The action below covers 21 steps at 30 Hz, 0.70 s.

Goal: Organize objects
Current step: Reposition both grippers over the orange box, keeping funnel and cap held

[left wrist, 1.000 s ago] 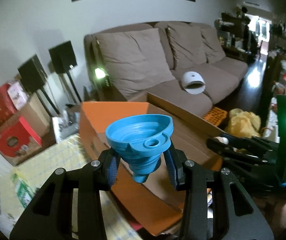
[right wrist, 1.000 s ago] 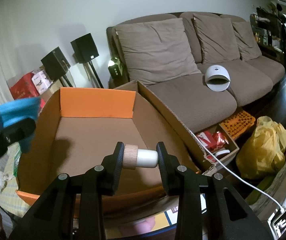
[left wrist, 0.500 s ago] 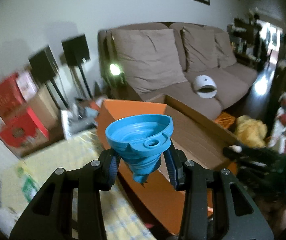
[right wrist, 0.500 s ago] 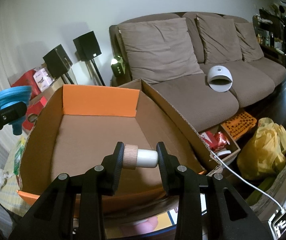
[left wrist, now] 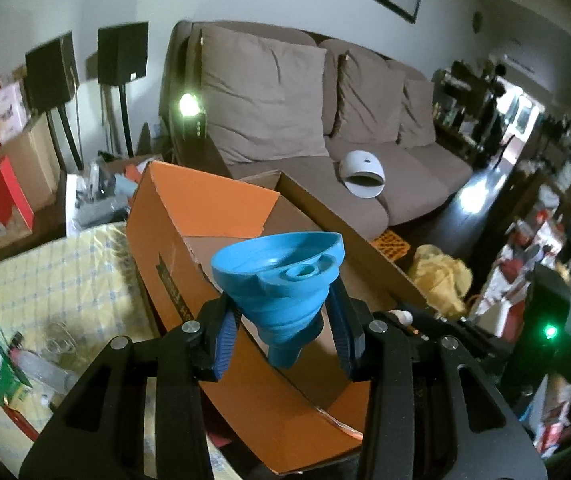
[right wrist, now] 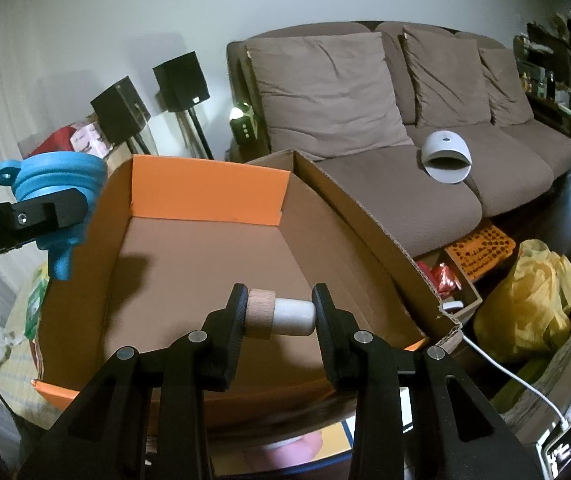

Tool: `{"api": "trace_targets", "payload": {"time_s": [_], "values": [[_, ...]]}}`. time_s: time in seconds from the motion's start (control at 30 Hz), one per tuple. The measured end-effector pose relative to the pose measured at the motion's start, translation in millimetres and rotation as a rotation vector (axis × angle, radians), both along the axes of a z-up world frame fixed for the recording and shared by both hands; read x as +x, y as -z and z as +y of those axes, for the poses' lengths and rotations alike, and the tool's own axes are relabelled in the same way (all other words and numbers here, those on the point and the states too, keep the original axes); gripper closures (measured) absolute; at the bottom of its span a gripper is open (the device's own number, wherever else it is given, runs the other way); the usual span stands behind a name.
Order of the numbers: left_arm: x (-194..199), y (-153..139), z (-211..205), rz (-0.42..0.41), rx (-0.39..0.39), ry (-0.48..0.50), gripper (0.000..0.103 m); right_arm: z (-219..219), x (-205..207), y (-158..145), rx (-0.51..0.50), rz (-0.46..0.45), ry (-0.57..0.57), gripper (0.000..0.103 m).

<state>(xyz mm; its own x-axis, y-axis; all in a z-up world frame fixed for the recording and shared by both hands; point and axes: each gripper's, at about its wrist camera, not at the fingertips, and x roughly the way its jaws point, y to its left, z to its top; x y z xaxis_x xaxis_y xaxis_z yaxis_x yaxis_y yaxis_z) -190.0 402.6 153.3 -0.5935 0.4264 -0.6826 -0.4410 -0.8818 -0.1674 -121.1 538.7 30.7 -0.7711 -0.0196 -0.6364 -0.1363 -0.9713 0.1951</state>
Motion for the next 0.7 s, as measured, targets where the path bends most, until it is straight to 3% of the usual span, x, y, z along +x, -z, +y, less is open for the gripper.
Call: {"api": "trace_targets", "payload": {"time_s": [0.13,0.23,0.3,0.4,0.47,0.7], "values": [[6.1,-0.1,4.4,0.039,-0.056,0.004,0.065,0.0,-1.1,1.3,0.000,-0.006,0.001,0.070],[7.1,-0.3,3.6,0.044,-0.056,-0.003,0.065,-0.3,-2.6,0.9,0.000,-0.007,0.001,0.070],[3.2,0.6,-1.6,0.013,-0.013,-0.012,0.065,-0.3,-2.5,0.8,0.001,-0.005,0.003,0.070],[-12.3,5.5,-12.3,-0.122,0.133,-0.009,0.065,-0.7,-3.4,1.6,0.003,-0.004,0.000,0.070],[-19.0,11.8,-14.4,-0.152,0.159,-0.011,0.066,-1.6,-4.4,3.0,0.004,-0.007,-0.002,0.070],[-2.3,9.9,-4.1,0.013,0.014,-0.023,0.066,-4.6,-4.2,3.5,0.010,-0.011,-0.013,0.070]]}}
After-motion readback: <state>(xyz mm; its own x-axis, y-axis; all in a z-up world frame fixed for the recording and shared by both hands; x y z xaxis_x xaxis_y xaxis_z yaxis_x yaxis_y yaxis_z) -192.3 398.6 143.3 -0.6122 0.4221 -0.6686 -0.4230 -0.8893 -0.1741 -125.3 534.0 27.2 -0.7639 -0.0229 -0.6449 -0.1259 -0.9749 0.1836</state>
